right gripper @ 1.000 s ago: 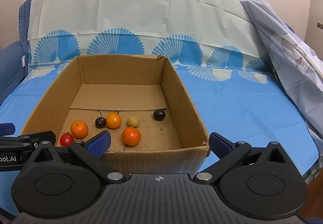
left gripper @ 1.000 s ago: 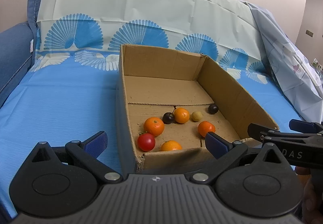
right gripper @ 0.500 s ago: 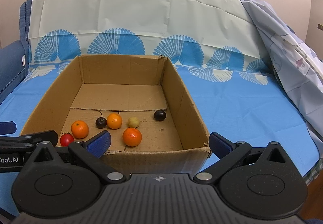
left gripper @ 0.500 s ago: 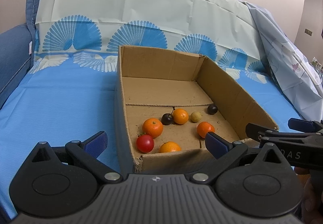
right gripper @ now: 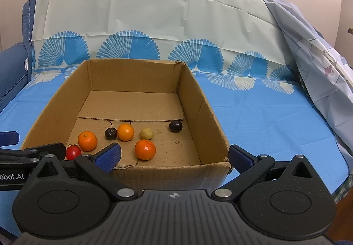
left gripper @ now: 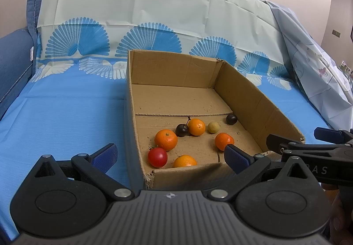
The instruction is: Organize fruits
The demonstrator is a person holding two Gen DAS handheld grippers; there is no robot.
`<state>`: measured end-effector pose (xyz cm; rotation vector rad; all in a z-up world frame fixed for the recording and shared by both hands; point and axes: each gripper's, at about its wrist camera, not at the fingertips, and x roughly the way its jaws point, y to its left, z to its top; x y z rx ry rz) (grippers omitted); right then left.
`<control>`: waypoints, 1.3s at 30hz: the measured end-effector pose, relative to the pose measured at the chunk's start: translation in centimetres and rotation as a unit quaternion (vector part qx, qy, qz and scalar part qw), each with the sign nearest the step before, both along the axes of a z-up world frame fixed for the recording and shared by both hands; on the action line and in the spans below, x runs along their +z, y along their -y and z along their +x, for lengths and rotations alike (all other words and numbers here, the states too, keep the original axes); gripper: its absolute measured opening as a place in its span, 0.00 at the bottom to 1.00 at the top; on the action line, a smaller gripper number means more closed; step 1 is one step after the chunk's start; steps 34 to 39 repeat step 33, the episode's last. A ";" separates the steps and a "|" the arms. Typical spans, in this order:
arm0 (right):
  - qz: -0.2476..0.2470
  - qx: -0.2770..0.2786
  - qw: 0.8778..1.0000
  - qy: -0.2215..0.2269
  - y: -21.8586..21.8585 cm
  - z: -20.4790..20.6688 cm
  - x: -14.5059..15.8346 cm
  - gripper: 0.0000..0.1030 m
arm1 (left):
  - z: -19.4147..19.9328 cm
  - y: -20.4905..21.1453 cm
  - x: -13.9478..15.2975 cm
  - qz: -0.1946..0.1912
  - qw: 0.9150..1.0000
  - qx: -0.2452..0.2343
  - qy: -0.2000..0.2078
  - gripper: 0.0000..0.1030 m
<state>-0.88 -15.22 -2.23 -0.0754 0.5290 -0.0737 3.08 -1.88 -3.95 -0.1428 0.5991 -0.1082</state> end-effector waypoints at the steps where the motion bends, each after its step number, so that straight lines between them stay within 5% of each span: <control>1: 0.000 0.000 1.000 0.000 0.0 0.0 0.0 0.99 | 0.0 0.0 0.0 0.000 1.000 0.000 0.000 1.00; 39: 0.001 -0.001 1.000 0.002 0.1 0.1 0.1 0.99 | 0.0 -0.1 0.1 0.004 1.000 -0.011 0.009 1.00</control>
